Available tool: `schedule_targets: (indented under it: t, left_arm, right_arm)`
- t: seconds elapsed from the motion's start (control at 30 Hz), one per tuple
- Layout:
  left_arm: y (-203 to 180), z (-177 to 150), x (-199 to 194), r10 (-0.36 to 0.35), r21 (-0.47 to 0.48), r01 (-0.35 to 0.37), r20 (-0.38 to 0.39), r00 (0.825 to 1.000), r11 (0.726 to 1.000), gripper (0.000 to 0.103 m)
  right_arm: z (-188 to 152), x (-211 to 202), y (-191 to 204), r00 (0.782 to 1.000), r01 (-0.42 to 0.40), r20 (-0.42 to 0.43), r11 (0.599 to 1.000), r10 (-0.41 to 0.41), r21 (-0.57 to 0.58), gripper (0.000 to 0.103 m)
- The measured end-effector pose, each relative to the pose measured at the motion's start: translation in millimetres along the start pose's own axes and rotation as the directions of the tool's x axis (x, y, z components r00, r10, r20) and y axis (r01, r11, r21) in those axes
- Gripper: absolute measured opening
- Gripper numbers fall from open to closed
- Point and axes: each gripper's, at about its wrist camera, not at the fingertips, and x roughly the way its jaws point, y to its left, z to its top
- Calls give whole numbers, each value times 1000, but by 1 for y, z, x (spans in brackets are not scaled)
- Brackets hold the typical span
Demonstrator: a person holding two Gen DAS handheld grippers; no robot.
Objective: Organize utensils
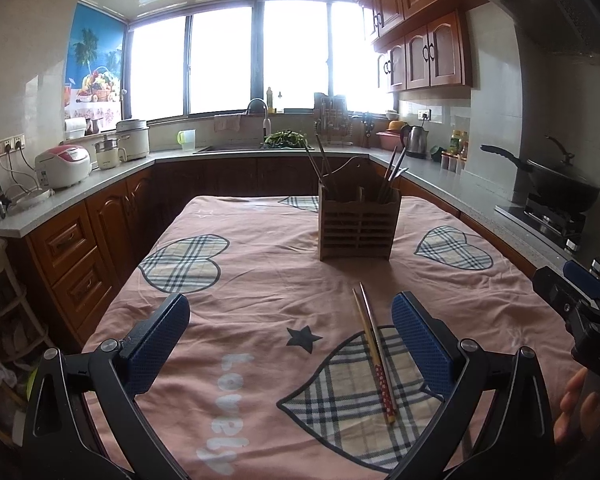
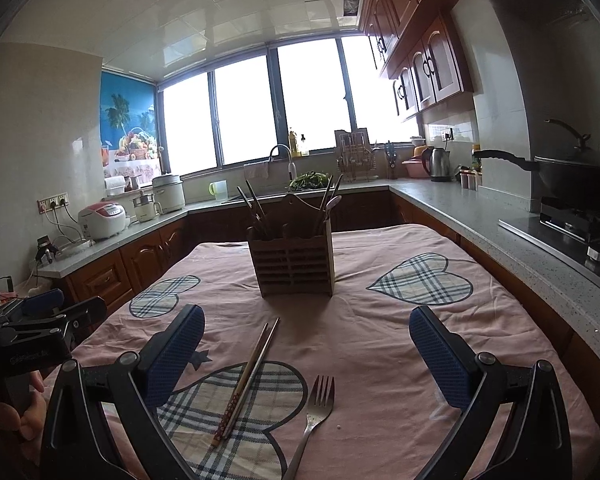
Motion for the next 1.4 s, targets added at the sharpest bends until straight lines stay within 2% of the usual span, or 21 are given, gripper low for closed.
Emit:
schedule_targets:
  t: [0.53, 1.4]
  left_arm:
    - [0, -2, -22, 21, 17, -21, 33, 999, 1000, 103]
    - [1, -1, -21, 32, 17, -33, 22, 999, 999, 103]
  right_arm:
    - [-1, -13, 11, 1000, -24, 9, 1000, 24, -15, 103]
    - [1, -14, 14, 999, -32, 14, 999, 32, -18, 103]
